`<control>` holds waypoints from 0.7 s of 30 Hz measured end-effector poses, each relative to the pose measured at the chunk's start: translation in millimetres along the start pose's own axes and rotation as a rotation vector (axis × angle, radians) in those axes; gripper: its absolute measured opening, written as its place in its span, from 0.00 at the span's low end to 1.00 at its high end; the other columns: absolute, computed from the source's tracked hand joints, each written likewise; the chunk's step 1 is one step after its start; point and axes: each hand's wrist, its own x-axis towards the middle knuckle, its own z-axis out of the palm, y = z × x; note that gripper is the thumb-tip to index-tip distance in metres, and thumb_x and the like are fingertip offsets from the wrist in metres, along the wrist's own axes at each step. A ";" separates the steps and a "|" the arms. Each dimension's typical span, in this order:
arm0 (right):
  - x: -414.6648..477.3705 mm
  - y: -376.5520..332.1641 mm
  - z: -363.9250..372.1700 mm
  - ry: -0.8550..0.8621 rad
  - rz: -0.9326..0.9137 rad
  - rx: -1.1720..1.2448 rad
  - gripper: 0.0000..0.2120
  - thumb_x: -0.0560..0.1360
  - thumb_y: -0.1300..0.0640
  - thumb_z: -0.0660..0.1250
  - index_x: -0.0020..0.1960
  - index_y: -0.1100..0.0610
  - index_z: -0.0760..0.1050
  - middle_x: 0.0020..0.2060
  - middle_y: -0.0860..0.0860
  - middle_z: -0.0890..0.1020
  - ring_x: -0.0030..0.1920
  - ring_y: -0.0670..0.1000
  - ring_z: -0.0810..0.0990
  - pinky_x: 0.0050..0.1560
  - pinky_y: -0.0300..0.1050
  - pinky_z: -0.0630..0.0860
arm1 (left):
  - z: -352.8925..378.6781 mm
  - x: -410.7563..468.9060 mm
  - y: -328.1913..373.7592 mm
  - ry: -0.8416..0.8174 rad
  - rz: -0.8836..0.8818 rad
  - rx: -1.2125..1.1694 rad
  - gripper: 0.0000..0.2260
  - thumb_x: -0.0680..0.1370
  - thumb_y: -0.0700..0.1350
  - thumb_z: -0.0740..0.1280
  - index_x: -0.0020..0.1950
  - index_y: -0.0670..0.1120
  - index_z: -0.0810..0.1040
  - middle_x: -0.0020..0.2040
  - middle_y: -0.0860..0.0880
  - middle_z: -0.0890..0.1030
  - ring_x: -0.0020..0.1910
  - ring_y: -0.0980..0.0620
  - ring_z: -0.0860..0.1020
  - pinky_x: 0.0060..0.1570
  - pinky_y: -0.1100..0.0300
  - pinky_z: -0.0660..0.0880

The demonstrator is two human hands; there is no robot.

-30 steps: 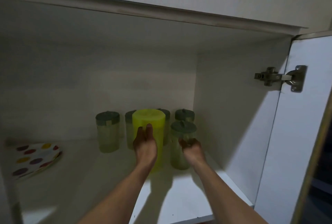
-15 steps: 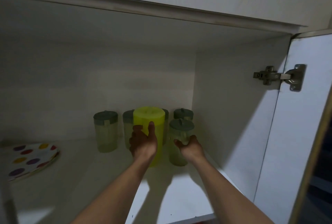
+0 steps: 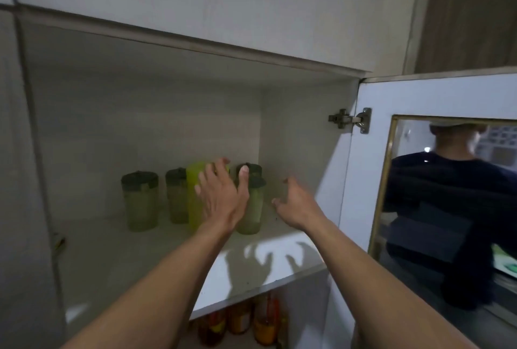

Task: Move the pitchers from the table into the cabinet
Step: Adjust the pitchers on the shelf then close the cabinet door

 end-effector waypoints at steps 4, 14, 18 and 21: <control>-47.5 -7.8 -52.4 0.073 -0.036 -0.122 0.29 0.78 0.53 0.66 0.76 0.57 0.62 0.73 0.58 0.70 0.70 0.59 0.73 0.68 0.52 0.71 | -24.5 -5.6 34.5 -0.085 0.169 -0.145 0.20 0.80 0.59 0.57 0.63 0.47 0.71 0.57 0.44 0.76 0.58 0.41 0.73 0.56 0.47 0.71; -146.2 4.4 -223.7 0.428 -0.002 -0.475 0.26 0.80 0.51 0.63 0.75 0.58 0.64 0.71 0.58 0.73 0.68 0.60 0.74 0.64 0.57 0.72 | -57.6 -26.3 185.9 -0.306 0.470 -0.365 0.20 0.82 0.59 0.53 0.68 0.50 0.68 0.62 0.46 0.73 0.60 0.45 0.73 0.60 0.46 0.71; -182.0 17.7 -285.4 0.551 0.023 -0.607 0.23 0.80 0.50 0.61 0.73 0.57 0.66 0.67 0.57 0.75 0.66 0.60 0.73 0.59 0.58 0.75 | -56.7 -44.1 251.2 -0.366 0.554 -0.468 0.19 0.82 0.57 0.54 0.69 0.50 0.67 0.65 0.45 0.72 0.61 0.45 0.73 0.59 0.45 0.72; -205.6 28.6 -326.4 0.604 0.042 -0.723 0.23 0.80 0.50 0.60 0.71 0.59 0.68 0.67 0.58 0.75 0.67 0.61 0.72 0.61 0.57 0.72 | -50.4 -57.7 299.6 -0.390 0.599 -0.490 0.19 0.82 0.58 0.54 0.69 0.51 0.66 0.68 0.45 0.71 0.63 0.44 0.73 0.60 0.44 0.72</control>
